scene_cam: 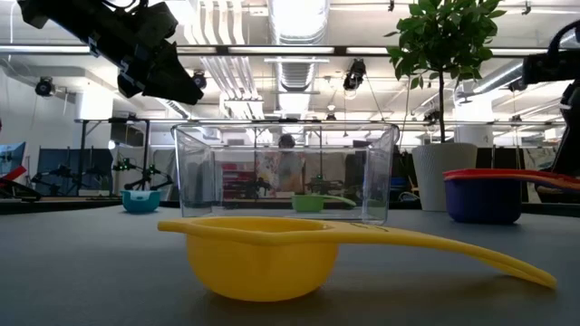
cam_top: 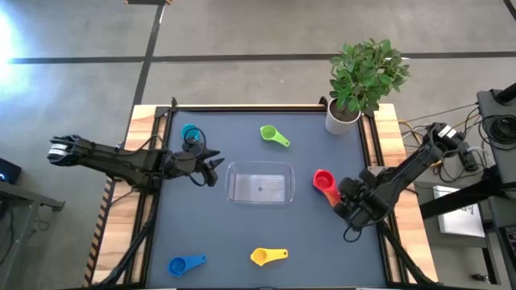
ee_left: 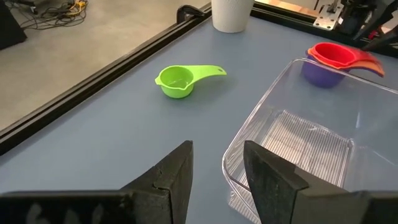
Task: Nest measuring cups in basket
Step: Stack the light blue measuring cup on top of the red measuring cup
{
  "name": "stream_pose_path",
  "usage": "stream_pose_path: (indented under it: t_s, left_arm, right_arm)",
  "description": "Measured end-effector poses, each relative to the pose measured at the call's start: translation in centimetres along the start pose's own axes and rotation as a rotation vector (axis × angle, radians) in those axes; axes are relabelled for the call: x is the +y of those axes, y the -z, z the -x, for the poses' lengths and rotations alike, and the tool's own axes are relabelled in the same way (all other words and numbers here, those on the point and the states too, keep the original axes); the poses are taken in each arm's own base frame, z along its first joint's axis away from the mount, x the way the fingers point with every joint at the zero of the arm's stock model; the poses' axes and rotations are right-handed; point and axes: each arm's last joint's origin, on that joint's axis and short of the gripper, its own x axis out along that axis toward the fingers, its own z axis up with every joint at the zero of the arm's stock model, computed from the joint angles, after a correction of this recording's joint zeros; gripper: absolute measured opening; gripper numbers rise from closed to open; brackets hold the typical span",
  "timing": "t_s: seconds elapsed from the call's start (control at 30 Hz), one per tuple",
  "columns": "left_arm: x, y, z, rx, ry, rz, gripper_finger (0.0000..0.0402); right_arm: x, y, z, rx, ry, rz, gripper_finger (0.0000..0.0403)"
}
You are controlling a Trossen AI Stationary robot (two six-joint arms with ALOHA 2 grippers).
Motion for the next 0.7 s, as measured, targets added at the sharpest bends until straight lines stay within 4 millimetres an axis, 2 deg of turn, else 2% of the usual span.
stream_pose_path:
  t_s: [0.17,0.43,0.7]
  left_arm:
    - [0.0,0.0,0.0,0.000,0.000,0.000,0.0125]
    - [0.3,0.0,-0.1,0.004,-0.017,0.058,0.0125]
    - [3.1,0.4,-1.1,0.077,-0.215,0.239,0.0125]
  right_arm:
    - [0.6,-0.4,0.5,-0.024,-0.111,0.010,0.0127]
    - [0.1,-0.8,1.3,-0.095,-0.155,-0.013,0.0120]
    - [-0.6,-1.2,2.3,-0.276,-0.175,-0.028,0.0105]
